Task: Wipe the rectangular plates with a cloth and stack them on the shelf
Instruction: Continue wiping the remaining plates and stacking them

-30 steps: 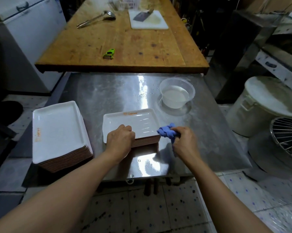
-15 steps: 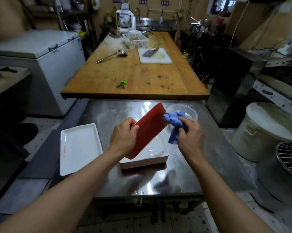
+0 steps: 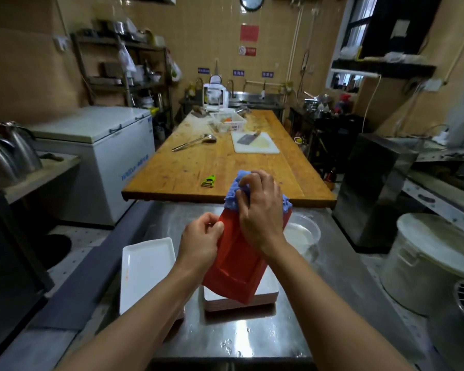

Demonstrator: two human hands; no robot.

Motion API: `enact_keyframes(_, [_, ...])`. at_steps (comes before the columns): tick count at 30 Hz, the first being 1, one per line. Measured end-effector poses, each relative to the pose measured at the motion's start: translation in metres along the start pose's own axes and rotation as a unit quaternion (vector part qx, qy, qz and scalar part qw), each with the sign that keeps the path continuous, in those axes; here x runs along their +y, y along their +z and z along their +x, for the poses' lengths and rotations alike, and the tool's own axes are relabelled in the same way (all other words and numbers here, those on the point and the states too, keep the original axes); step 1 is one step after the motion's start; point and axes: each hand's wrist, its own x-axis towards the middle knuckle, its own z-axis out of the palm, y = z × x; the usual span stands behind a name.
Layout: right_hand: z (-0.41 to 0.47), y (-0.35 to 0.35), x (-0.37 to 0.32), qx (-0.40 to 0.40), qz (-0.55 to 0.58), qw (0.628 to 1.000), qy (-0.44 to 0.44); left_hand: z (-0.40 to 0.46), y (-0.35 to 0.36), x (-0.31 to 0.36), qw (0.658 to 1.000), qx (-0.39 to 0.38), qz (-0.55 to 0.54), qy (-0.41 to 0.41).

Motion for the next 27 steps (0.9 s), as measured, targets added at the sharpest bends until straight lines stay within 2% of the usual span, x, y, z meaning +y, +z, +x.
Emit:
enact_keyframes(5, [0.008, 0.0, -0.005, -0.002, -0.04, 0.998, -0.048, -0.009, -0.006, 0.008, 0.995, 0.039, -0.084, -0.033])
enact_keyframes(9, [0.005, -0.012, 0.017, -0.017, -0.041, 0.999, 0.003, -0.016, -0.016, 0.019, 0.988, 0.052, -0.137, -0.056])
enact_keyframes(15, [0.007, -0.029, 0.017, -0.036, 0.111, 0.987, 0.108, -0.016, -0.016, 0.034, 0.968, 0.041, -0.231, -0.088])
enact_keyframes(20, [0.012, -0.03, 0.007, -0.036, 0.13, 0.982, 0.131, -0.006, -0.007, 0.038, 0.946, 0.068, -0.292, -0.124])
enact_keyframes(27, [-0.029, -0.035, 0.007, -0.059, 0.139, 0.973, 0.176, 0.014, 0.004, 0.044, 0.915, 0.134, -0.343, -0.163])
